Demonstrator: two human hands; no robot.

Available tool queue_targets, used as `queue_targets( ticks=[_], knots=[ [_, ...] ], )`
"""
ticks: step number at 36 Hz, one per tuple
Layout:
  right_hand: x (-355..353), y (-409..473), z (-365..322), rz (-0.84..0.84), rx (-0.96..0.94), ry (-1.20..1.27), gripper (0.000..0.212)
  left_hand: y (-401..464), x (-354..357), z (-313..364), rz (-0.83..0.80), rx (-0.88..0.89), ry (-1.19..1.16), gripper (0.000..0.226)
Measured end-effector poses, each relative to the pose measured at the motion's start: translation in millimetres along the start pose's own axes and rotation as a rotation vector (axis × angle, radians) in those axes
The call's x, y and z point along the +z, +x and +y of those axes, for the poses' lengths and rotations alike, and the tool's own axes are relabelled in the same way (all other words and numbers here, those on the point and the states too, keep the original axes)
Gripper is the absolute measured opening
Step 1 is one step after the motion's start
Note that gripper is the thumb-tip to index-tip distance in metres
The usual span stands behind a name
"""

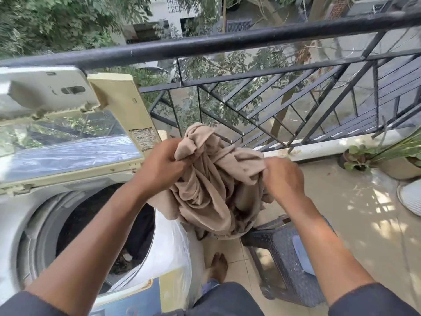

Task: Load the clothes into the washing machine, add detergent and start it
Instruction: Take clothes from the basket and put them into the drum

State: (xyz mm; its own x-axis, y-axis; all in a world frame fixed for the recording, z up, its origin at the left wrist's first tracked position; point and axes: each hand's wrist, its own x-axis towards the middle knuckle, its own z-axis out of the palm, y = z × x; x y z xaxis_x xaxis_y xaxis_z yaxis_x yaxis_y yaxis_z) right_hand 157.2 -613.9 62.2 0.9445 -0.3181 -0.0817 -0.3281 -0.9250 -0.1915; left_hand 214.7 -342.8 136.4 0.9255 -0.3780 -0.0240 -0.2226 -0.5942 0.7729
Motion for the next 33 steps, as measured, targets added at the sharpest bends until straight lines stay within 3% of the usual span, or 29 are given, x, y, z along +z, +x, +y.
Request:
queue_targets(
  ticks=[4, 10, 13, 15, 19, 21, 23, 27, 29, 33],
  knots=[
    [-40, -3, 1, 0.465, 0.040, 0.306, 0.029, -2, 8, -9, 0.025, -0.067, 0.039, 0.018],
    [-23, 17, 59, 0.612, 0.437, 0.716, 0.054, -4, 5, -5, 0.264, -0.189, -0.032, 0.031],
    [-26, 9, 70, 0.452, 0.557, 0.527, 0.043, -9, 4, -8, 0.378, -0.206, -0.174, 0.023],
    [-22, 4, 76, 0.262, 0.556, 0.399, 0.048, -10, 7, -10, 0.417, -0.193, -0.267, 0.026],
    [-2, -5, 64, -0.293, 0.422, 0.109, 0.043, -12, 12, 0, 0.386, -0.176, -0.425, 0.029],
    [5, -13, 44, -0.444, 0.336, 0.015, 0.042, -13, 14, 7, 0.350, -0.166, -0.480, 0.026],
    [12, -18, 24, -0.424, 0.225, 0.088, 0.048, -13, 13, 14, 0.336, -0.163, -0.539, 0.011],
    [31, -19, -3, -0.368, -0.009, 0.216, 0.067, -13, 3, 34, 0.304, -0.139, -0.687, 0.046],
    [41, -17, -11, -0.363, -0.061, 0.172, 0.060, -12, -5, 41, 0.313, -0.111, -0.776, 0.046],
    [55, -15, -14, -0.313, -0.036, 0.047, 0.030, -10, -20, 50, 0.372, -0.109, -0.881, 0.018]
  ],
)
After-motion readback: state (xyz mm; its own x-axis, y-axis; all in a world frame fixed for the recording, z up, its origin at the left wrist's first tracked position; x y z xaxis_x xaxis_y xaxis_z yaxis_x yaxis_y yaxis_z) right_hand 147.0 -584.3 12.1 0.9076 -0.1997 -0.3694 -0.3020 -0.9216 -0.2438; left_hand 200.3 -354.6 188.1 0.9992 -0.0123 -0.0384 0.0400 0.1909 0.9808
